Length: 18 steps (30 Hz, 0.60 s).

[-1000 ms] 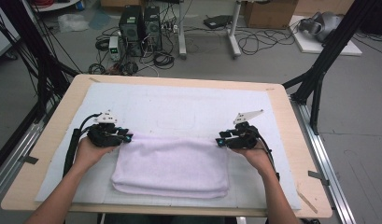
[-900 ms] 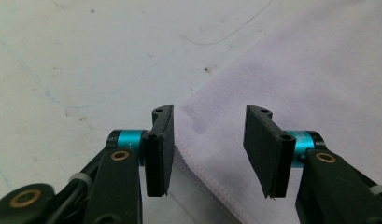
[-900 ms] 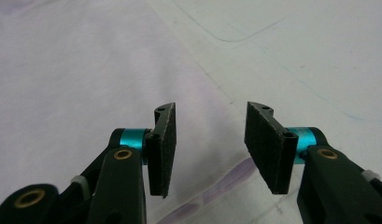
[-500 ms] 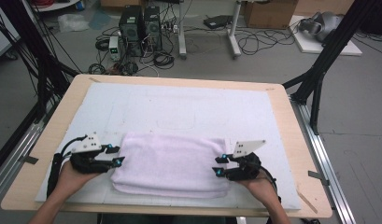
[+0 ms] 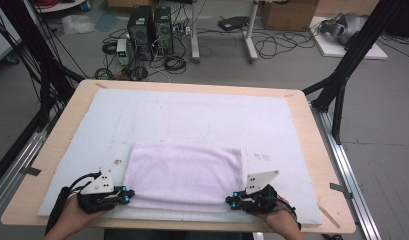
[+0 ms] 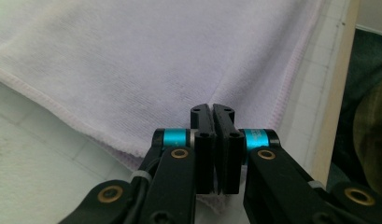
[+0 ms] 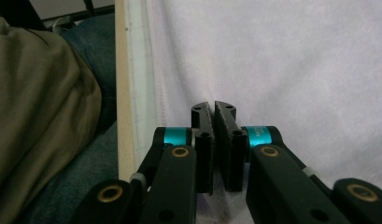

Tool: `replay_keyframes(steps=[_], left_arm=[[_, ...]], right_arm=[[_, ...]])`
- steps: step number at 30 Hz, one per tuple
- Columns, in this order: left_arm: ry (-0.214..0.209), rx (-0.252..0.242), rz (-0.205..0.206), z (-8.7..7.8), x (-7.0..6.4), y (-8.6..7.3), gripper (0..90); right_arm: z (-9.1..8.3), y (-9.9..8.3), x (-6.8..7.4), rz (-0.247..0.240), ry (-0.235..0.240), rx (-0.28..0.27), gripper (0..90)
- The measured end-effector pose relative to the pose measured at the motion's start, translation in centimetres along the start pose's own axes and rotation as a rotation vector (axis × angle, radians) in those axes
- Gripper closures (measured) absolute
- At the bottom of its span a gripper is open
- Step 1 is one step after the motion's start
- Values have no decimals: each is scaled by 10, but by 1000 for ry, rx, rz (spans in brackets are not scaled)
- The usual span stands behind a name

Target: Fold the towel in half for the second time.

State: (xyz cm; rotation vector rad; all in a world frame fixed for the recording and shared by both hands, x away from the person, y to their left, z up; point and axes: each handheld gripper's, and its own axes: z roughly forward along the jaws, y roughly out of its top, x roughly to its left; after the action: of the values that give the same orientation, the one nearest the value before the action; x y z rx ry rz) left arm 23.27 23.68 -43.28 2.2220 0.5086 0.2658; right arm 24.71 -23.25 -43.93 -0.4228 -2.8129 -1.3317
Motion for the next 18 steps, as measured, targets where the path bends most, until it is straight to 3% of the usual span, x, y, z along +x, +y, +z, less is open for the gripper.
replay_keyframes(steps=[4, 7, 9, 11, 13, 14, 17, 18], left_arm=[[16, -61, 2, -17, 0, 9, 875], [10, -82, 11, -28, -6, 11, 874], [-8, -64, 17, -27, -13, 6, 874], [-38, -28, 17, -22, -14, -1, 856], [-31, -17, -5, -18, -12, -4, 740], [-22, -27, -20, -19, -9, -4, 679], [17, -56, -29, -22, 2, 5, 632], [36, -67, -39, -22, 7, 9, 615]], right_arm=[[-17, 11, -1, -13, -24, -61, 878], [-30, 16, 6, -21, -14, -98, 878], [-31, 15, 13, -29, 5, -86, 877], [-22, 8, 17, -20, 60, -32, 854], [-14, 0, 15, 14, 79, -14, 771], [-13, -1, 13, 24, 78, -35, 743], [-20, 5, 1, 47, 34, -97, 676], [-22, 9, -5, 42, 0, -101, 649]])
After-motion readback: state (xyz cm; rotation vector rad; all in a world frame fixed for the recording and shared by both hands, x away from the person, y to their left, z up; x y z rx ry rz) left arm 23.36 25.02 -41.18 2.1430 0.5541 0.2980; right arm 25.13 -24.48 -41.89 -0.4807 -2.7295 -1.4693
